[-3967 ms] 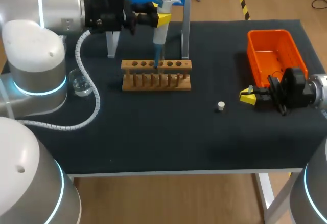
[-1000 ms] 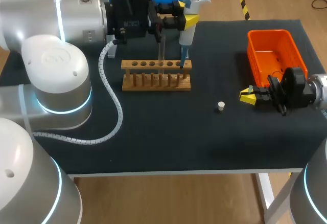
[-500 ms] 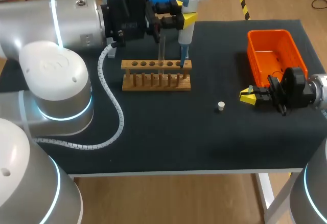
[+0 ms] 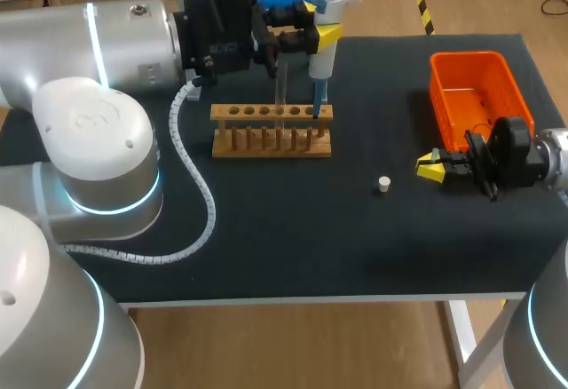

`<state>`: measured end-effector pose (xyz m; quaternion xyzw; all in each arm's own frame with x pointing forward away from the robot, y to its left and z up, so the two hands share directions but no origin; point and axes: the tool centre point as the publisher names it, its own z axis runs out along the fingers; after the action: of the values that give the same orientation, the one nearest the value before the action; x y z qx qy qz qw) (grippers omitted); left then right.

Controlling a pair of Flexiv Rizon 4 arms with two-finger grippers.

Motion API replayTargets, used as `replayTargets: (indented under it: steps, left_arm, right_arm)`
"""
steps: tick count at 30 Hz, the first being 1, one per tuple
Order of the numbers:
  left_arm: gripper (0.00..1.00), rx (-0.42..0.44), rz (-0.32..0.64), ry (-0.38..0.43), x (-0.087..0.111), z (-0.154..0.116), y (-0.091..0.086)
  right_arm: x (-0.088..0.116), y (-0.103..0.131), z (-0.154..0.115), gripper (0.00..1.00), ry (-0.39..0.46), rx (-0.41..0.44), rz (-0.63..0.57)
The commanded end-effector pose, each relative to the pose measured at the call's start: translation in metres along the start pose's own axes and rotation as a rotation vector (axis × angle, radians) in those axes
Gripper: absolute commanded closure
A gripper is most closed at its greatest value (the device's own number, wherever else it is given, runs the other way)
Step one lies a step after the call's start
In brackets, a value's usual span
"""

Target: Invert the test tube, pick up the pipette, mount the tip to pipette, aspirate from beaker and dispense into the tube, eject the tip, return the pipette, and cap with the stopper.

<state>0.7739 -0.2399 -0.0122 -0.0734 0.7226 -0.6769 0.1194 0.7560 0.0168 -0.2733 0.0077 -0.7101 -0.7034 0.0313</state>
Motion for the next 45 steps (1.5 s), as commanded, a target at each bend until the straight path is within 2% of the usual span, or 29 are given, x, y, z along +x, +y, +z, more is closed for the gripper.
replayTargets:
  steps: [1,11,15,24,32,45]
  left_arm:
    - [1.00,0.008,0.000,0.000,0.001,-0.001,0.001]
    - [1.00,0.008,0.000,0.000,0.001,-0.001,0.001]
    - [1.00,0.008,0.000,0.000,0.001,-0.001,0.001]
    - [1.00,0.008,0.000,0.000,0.001,-0.001,0.001]
    - [1.00,0.008,0.000,0.000,0.001,-0.001,0.001]
    - [1.00,0.008,0.000,0.000,0.001,-0.001,0.001]
  right_arm:
    - [0.001,0.000,0.000,1.00,-0.001,0.001,-0.001]
    - [0.001,0.000,0.000,1.00,-0.001,0.001,-0.001]
    - [-0.001,0.003,0.010,1.00,0.000,0.036,-0.007]
    - [-0.020,0.010,0.058,1.00,0.033,0.092,-0.004]
    - [-0.039,0.018,0.107,1.00,0.055,0.069,-0.031]
    - [-0.052,0.027,0.153,1.00,0.060,0.042,-0.060]
